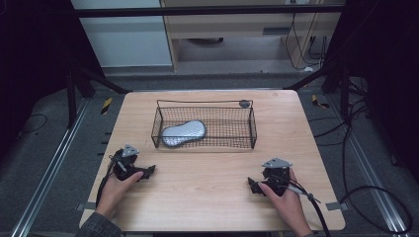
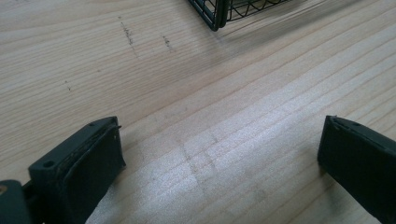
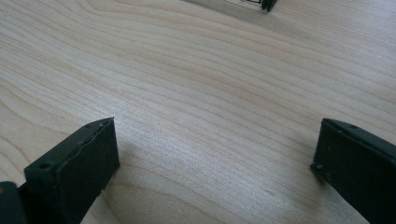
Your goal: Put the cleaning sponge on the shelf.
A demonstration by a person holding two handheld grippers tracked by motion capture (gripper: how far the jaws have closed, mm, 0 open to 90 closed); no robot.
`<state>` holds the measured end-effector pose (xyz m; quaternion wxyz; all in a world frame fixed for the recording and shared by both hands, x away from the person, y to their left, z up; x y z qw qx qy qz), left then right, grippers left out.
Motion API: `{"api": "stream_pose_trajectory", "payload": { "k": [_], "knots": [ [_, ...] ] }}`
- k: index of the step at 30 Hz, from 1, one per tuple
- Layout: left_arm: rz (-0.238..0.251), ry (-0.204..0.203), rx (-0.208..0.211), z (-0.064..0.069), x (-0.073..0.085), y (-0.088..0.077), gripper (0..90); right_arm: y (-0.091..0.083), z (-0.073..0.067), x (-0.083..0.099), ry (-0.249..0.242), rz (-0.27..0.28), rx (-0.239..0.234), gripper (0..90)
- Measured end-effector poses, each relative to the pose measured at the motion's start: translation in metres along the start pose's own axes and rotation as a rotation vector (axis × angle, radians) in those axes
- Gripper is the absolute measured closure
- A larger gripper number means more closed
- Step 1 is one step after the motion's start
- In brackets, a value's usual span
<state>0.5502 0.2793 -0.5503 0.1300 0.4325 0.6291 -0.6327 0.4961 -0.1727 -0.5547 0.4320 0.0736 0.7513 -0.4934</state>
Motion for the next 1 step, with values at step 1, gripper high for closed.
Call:
{"api": "stream_pose_trajectory", "payload": {
  "k": [1],
  "knots": [
    [0.000,0.000,0.000,0.0000,0.0000,0.0000,0.0,0.0000,0.0001,-0.0001,0.000,0.000,0.000,0.4]
  ]
}}
Point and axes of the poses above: each handheld gripper's, and its own axes: y roughly forward along the jaws, x roughly out of its underside, z roughly to its right, the point moved 6 cm from there along y, roughly forward along the jaws, and after that the axes turned 12 degrees about -x, right-handed, at the moved point
